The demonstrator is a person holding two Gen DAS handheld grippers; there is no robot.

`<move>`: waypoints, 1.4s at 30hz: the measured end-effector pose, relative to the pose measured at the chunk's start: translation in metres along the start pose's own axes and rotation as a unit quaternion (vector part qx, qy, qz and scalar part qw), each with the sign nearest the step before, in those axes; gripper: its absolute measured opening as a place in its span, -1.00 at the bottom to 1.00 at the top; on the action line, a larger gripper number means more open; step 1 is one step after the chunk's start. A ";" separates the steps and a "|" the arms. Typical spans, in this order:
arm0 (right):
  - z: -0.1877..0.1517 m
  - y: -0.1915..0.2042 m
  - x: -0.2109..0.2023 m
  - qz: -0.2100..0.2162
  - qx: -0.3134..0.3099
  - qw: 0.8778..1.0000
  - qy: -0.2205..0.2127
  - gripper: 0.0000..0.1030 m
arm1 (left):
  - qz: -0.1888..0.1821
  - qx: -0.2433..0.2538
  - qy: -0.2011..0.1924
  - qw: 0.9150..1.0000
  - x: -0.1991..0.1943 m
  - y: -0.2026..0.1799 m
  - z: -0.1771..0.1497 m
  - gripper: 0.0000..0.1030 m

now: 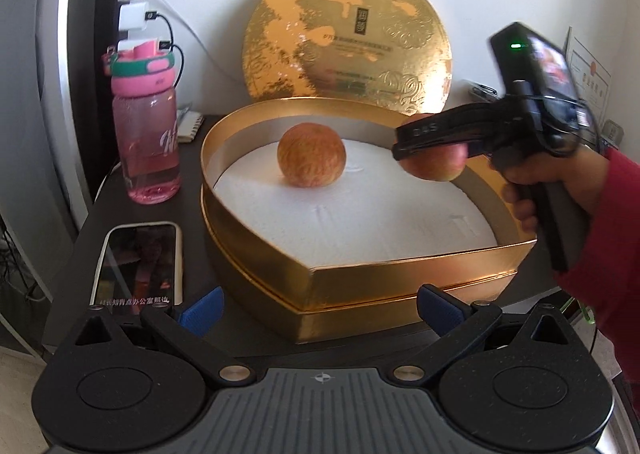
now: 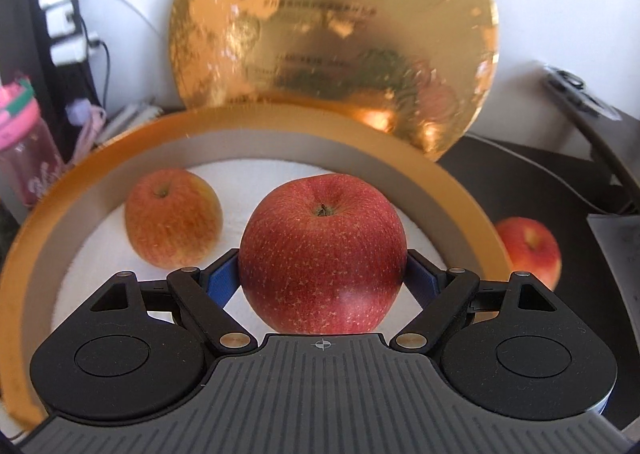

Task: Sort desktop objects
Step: 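Carry the apple with the right gripper into the gold box, then set the apple beside the first one and open the right gripper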

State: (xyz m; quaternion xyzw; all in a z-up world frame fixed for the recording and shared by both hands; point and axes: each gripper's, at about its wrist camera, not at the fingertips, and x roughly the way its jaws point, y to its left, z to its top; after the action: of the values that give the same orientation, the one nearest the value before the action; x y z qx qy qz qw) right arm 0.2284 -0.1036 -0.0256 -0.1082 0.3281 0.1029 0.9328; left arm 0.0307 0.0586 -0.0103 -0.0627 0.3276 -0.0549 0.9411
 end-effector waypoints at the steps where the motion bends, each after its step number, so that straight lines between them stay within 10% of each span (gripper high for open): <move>1: 0.002 0.003 0.006 -0.003 -0.004 1.000 0.005 0.66 | 0.000 -0.002 0.002 1.000 0.001 0.002 0.000 0.99; 22: 0.005 -0.005 0.040 -0.006 0.000 0.996 0.085 0.68 | -0.001 -0.014 0.012 1.000 0.005 0.009 -0.004 0.99; 42: -0.040 0.006 -0.081 0.050 0.010 0.999 -0.013 0.88 | 0.020 0.005 0.006 1.000 -0.019 -0.013 -0.009 0.99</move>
State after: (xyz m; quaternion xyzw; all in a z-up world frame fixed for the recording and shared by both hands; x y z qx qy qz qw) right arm 0.1416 -0.1187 -0.0049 -0.0806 0.3217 0.1471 0.9319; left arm 0.0090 0.0478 -0.0039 -0.0511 0.3341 -0.0378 0.9404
